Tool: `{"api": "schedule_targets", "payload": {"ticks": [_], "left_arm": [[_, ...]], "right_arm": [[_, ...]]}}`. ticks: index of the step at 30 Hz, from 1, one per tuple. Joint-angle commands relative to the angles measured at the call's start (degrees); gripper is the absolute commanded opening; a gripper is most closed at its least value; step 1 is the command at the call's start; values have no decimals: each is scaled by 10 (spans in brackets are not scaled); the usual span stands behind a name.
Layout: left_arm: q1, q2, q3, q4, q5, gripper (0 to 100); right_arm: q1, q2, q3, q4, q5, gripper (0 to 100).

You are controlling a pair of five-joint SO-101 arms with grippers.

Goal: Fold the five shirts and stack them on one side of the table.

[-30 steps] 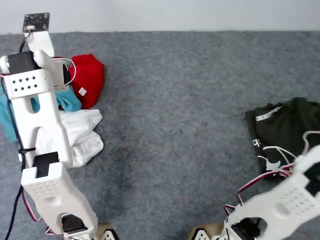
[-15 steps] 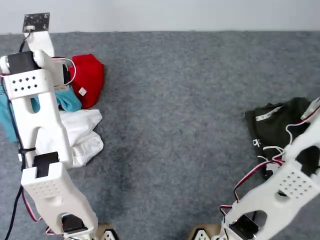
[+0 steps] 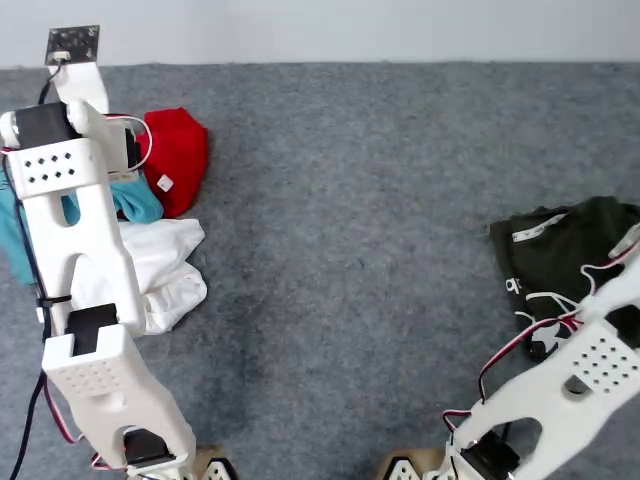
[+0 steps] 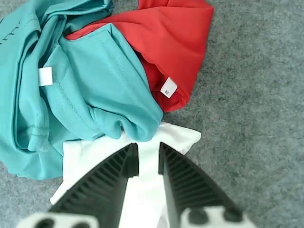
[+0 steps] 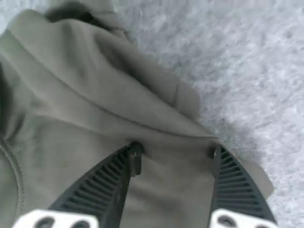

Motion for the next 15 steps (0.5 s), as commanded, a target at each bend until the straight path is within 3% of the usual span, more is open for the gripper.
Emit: {"api": "schedule_targets", "payload": {"ticks": [1, 9, 15], "left_arm": [[5, -26, 7, 9, 2, 86], [5, -28, 29, 6, 2, 86], [5, -30, 31, 6, 2, 86]], "right_arm": [[6, -42, -17, 30, -4, 245], [-23, -173, -33, 153, -4, 245], [-5, -160, -24, 160, 8, 245]]}}
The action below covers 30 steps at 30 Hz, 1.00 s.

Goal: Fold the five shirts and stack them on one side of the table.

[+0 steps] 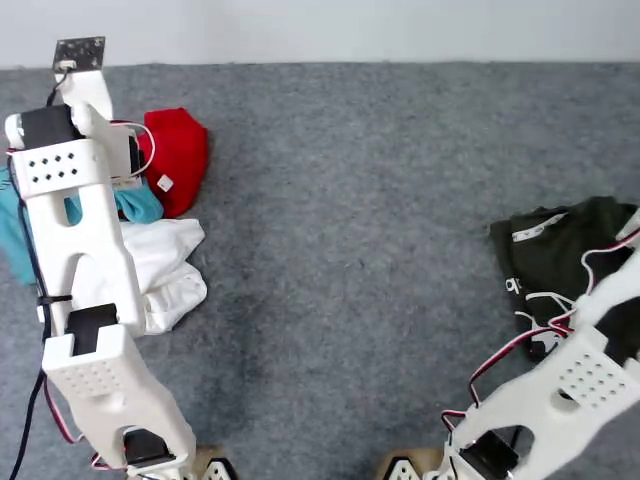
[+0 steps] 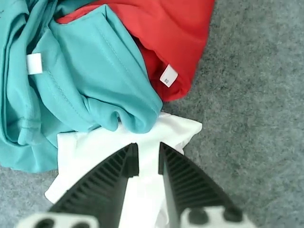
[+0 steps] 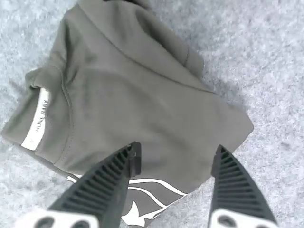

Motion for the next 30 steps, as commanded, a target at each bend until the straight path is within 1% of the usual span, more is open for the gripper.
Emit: {"api": "schedule_targets", "payload": {"ticks": [1, 7, 11, 15, 23, 26, 30], "left_arm": [[5, -31, -1, 6, 2, 86], [5, -28, -1, 6, 2, 86], [5, -27, -1, 6, 2, 86], [5, -27, -1, 7, 2, 86], [5, -27, -1, 8, 2, 86], [5, -27, -1, 8, 2, 86], [5, -27, -1, 8, 2, 86]], "right_arm": [[22, -11, -12, 3, 15, 245], [72, 59, -11, -20, 27, 245], [80, 121, -11, -23, 38, 245], [88, 161, -13, -51, 40, 245], [118, 162, -14, -59, 42, 245], [114, 159, -14, -24, 66, 245], [113, 126, -14, 8, 74, 245]]}}
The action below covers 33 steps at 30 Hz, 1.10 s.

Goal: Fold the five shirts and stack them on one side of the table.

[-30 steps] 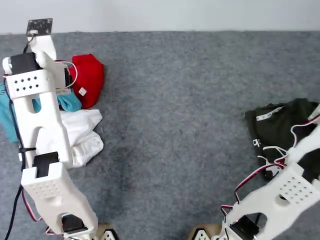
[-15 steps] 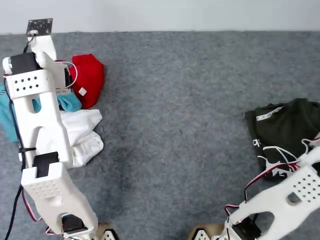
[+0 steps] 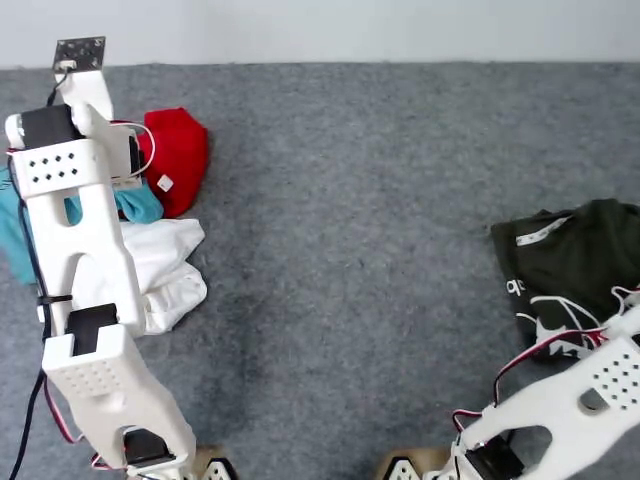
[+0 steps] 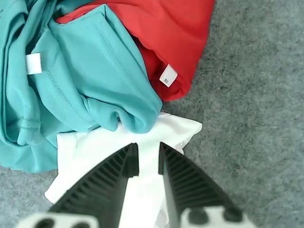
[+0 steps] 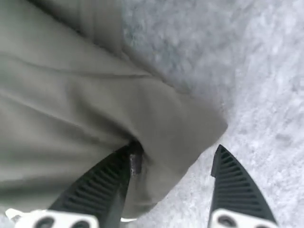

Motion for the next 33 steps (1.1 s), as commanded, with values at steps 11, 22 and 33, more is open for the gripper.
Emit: {"api": "schedule_targets", "payload": {"ticks": [11, 22, 33], "left_arm": [[5, -27, 0, 8, 2, 86], [1, -27, 0, 10, 2, 86], [2, -27, 0, 10, 2, 86]], "right_arm": [[-80, -218, -12, 87, 18, 245], [-250, -134, -11, -54, -63, 245], [-310, -53, -13, -73, -61, 245]]}}
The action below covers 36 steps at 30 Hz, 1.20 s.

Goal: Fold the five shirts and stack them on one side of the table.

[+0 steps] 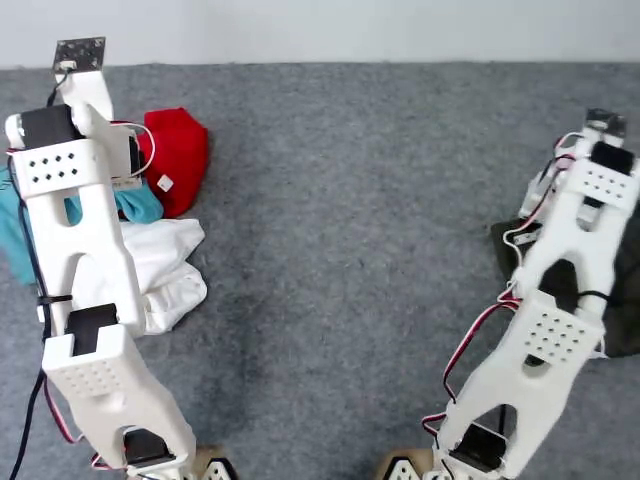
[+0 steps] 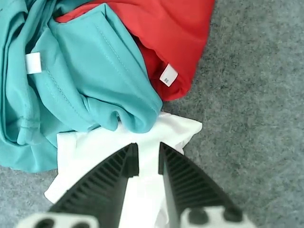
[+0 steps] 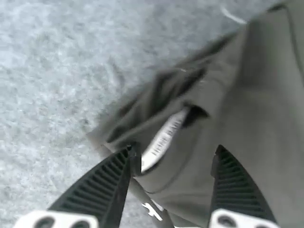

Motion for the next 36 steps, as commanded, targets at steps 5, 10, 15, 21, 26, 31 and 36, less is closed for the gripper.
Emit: {"api": "schedule_targets", "payload": {"ticks": [5, 10, 15, 21, 26, 31, 36], "left_arm": [[2, -26, -2, 10, 2, 86], [2, -26, -1, 10, 2, 86], [2, -26, 25, 6, 1, 86], [4, -26, 29, 5, 1, 86], [4, -27, 31, 5, -18, 86], [5, -27, 32, 5, -20, 86], [5, -27, 32, 5, -21, 86]], "right_arm": [[-43, 25, -14, -71, -5, 245], [-59, 50, -14, -102, -4, 245], [-58, 25, -15, -88, -5, 245], [-62, -60, -15, -43, -2, 245], [-58, -99, -15, 12, -1, 245], [-59, -102, -11, 51, -1, 245], [-72, -64, -11, 52, -2, 245]]}}
